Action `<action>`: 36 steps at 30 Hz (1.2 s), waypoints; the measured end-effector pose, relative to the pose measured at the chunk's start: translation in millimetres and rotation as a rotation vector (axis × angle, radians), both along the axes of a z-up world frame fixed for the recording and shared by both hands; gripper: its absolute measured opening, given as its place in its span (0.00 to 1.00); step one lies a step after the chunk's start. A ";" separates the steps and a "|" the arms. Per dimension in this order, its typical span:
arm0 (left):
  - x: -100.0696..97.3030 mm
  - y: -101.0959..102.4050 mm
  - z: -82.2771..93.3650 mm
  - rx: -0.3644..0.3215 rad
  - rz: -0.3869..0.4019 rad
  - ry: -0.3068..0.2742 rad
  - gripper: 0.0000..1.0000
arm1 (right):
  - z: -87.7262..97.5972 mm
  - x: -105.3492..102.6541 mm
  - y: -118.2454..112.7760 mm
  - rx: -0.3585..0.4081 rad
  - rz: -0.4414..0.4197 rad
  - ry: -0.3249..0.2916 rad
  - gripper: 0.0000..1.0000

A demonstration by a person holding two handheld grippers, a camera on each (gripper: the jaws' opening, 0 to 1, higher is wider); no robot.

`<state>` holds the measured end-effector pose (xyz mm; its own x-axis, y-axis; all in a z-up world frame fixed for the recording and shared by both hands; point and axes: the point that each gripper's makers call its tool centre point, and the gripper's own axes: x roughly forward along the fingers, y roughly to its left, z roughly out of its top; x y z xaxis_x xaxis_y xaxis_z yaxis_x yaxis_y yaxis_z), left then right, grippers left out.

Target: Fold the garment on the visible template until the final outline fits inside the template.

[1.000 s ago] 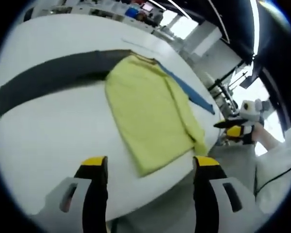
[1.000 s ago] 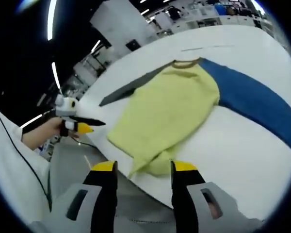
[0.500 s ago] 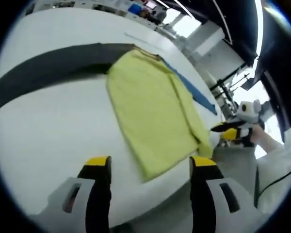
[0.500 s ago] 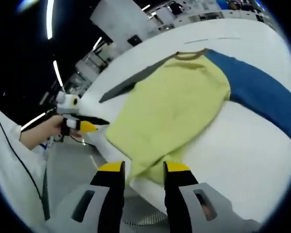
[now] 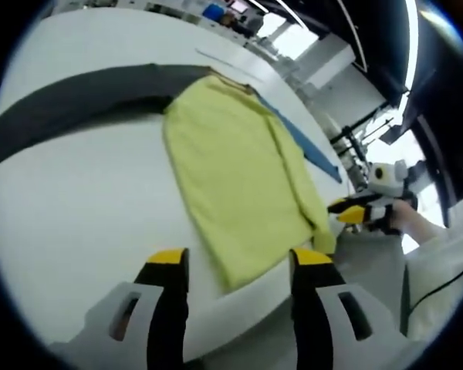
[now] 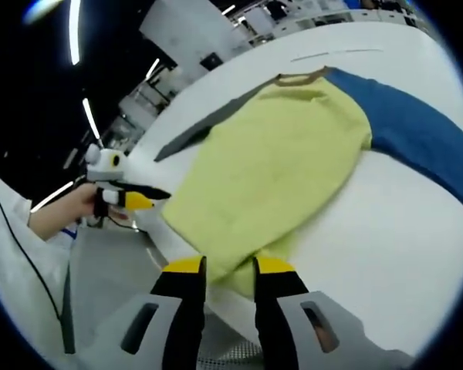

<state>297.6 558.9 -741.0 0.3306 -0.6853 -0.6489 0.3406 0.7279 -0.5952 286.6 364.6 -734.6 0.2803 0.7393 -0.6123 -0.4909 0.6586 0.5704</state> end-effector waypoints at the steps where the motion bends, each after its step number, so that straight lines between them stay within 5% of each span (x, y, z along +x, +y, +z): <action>1: 0.2 -0.1 -0.4 -0.002 0.001 0.002 0.46 | 0.0 0.4 0.2 0.000 0.001 0.000 0.23; 19: 2.6 -5.1 -7.6 -0.019 0.011 0.036 0.29 | -6.1 7.0 4.3 -0.013 -0.003 0.000 0.13; 36: 4.5 -3.3 -17.1 0.040 0.024 0.060 0.04 | -9.4 10.9 7.1 -0.019 -0.011 -0.013 0.02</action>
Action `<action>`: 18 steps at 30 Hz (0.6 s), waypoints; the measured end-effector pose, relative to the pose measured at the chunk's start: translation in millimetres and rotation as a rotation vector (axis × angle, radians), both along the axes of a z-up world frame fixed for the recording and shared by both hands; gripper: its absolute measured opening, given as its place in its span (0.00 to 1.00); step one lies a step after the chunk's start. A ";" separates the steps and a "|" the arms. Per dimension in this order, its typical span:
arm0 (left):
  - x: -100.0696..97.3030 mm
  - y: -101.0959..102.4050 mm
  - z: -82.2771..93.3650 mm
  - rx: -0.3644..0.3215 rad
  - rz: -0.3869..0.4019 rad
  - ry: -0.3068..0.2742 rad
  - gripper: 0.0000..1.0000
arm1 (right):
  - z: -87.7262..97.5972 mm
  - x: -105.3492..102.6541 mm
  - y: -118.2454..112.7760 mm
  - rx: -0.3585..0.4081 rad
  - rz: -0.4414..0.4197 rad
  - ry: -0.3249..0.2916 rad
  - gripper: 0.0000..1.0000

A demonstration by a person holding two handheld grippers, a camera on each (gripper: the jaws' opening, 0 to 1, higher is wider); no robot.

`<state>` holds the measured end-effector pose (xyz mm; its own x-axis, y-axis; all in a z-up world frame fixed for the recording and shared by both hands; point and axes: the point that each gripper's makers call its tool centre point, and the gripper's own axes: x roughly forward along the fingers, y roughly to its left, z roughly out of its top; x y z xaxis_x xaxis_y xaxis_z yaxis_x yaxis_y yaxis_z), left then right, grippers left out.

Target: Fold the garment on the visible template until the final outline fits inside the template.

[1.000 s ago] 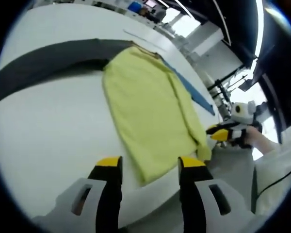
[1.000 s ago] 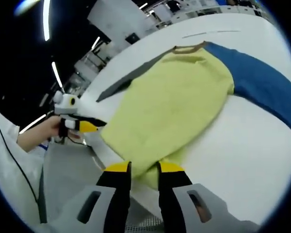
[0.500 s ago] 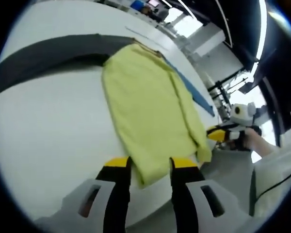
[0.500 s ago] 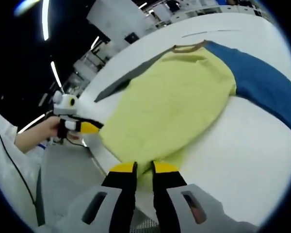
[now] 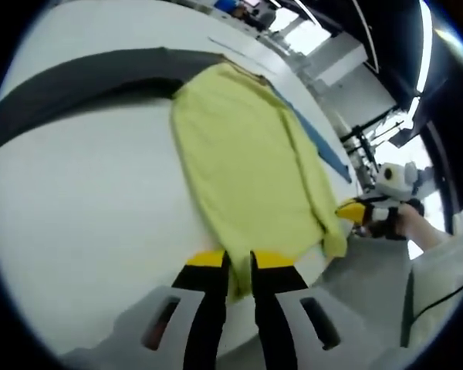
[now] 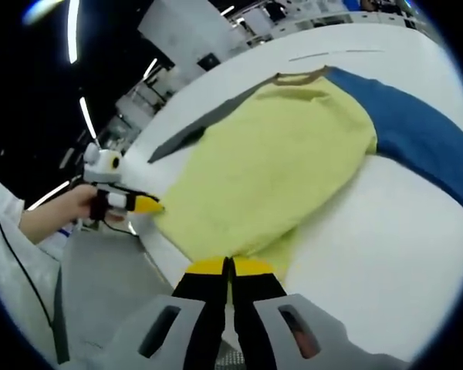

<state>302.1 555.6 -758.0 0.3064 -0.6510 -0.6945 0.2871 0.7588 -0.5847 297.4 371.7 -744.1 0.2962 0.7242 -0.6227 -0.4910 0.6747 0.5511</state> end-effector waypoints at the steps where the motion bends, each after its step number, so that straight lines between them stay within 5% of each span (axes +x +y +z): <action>1: 0.1 -0.2 0.2 0.000 -0.001 -0.001 0.02 | 0.3 0.1 0.1 0.001 -0.001 0.001 0.02; 18: 6.0 -2.4 18.0 -0.046 0.049 -0.013 0.00 | 15.4 0.0 -11.8 -0.002 -0.016 -0.027 0.02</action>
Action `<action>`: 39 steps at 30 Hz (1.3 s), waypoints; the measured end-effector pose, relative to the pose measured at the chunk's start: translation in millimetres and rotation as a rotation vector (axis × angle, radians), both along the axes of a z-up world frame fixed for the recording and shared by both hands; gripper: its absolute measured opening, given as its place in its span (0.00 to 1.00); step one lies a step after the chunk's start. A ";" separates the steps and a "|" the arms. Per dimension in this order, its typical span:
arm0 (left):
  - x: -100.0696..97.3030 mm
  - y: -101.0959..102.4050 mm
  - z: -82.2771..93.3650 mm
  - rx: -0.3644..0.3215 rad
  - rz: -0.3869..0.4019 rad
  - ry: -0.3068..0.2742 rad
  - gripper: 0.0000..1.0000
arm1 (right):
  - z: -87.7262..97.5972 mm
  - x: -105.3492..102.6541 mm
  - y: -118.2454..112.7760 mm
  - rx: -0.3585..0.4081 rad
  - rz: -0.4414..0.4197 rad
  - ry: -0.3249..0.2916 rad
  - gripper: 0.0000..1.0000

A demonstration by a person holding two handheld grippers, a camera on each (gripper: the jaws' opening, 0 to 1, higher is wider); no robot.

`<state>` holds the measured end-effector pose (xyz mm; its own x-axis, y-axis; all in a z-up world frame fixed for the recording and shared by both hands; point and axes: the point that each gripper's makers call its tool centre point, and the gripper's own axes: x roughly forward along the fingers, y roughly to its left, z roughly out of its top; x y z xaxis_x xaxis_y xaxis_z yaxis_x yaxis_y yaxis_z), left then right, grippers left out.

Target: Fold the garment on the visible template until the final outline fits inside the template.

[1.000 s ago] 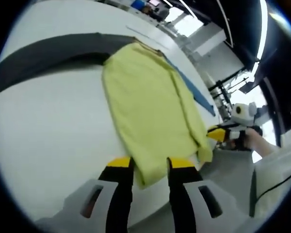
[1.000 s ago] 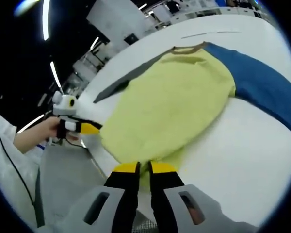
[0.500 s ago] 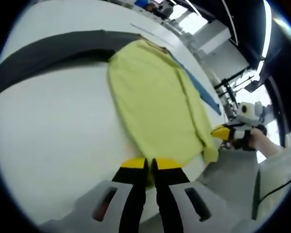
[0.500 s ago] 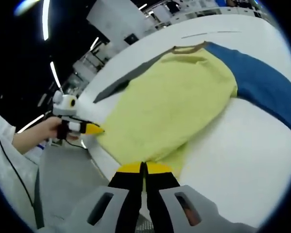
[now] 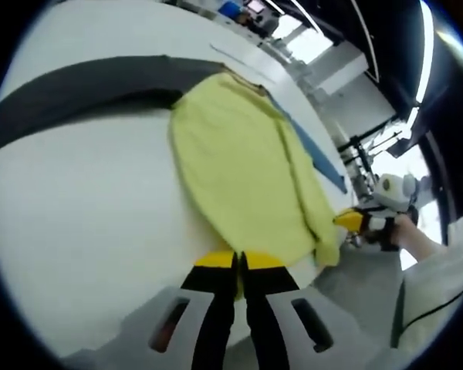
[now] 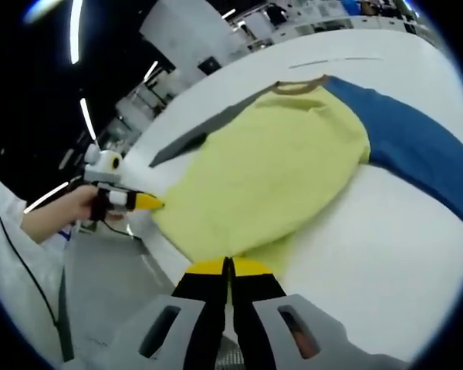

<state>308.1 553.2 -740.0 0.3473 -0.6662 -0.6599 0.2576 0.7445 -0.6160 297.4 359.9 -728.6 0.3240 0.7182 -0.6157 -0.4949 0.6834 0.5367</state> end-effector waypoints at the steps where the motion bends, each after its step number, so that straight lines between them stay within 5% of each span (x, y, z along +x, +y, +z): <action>1: 0.3 0.4 2.5 -0.002 0.004 -0.004 0.00 | 2.0 -0.3 -3.0 -0.003 -0.006 -0.005 0.02; 25: 16.2 19.1 60.4 -0.024 0.061 -0.146 0.00 | 47.3 27.5 -102.3 -0.056 -0.215 -0.144 0.01; 39: 38.2 27.6 74.3 -0.041 0.090 -0.177 0.00 | 50.9 47.9 -115.1 -0.073 -0.231 -0.174 0.01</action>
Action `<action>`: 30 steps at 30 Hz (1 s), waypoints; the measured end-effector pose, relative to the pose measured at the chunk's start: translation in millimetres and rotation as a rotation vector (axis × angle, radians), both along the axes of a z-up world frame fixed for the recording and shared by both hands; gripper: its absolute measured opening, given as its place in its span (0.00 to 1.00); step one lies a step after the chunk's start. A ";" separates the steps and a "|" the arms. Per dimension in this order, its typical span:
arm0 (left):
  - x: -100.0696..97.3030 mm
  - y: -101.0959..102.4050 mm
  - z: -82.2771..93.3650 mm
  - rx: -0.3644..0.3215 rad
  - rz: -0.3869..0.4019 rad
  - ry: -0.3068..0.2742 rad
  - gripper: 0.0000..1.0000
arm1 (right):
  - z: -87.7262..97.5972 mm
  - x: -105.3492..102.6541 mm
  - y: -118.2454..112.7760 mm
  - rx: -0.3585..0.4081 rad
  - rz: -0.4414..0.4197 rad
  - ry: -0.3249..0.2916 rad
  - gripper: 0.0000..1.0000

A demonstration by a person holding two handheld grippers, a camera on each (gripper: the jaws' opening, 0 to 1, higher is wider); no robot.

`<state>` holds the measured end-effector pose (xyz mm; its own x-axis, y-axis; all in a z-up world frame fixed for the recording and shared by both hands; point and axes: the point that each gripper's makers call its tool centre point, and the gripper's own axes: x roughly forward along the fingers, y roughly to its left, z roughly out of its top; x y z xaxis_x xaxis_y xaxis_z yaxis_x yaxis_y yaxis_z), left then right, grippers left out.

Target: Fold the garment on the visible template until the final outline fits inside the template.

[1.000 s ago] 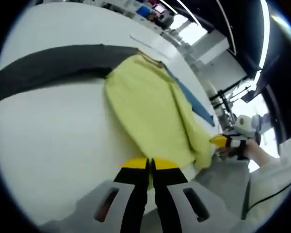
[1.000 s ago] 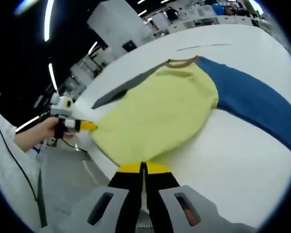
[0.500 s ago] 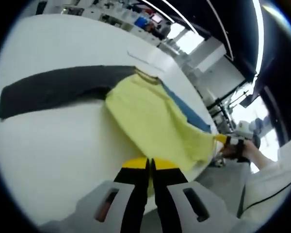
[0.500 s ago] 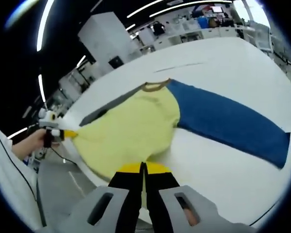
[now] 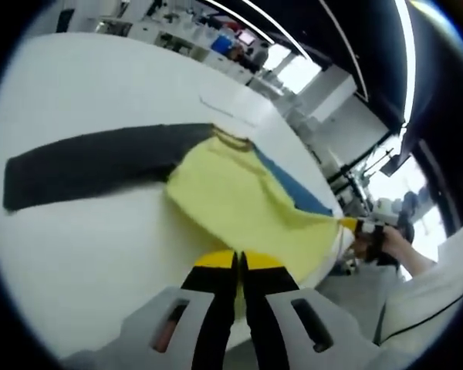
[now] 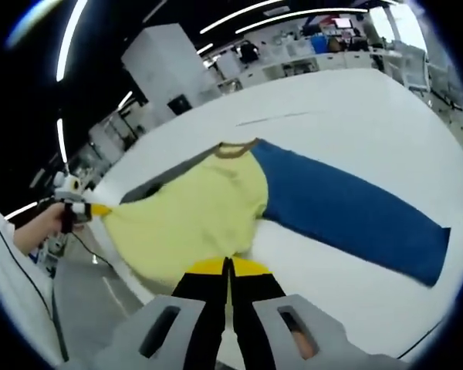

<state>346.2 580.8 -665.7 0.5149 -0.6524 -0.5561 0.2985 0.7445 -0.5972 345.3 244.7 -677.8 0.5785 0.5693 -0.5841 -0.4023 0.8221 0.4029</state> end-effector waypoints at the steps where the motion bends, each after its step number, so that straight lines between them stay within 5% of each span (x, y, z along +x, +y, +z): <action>1: 4.1 1.0 0.7 -0.004 0.004 -0.001 0.00 | 1.1 3.7 -1.2 0.002 -0.004 -0.004 0.01; 15: 57.0 8.5 -10.3 -0.004 0.048 0.032 0.00 | -7.4 58.7 -12.3 -0.013 -0.030 -0.008 0.01; 30: 102.7 9.0 -47.2 -0.018 0.054 0.126 0.00 | -43.0 105.3 -12.3 -0.053 -0.015 0.033 0.01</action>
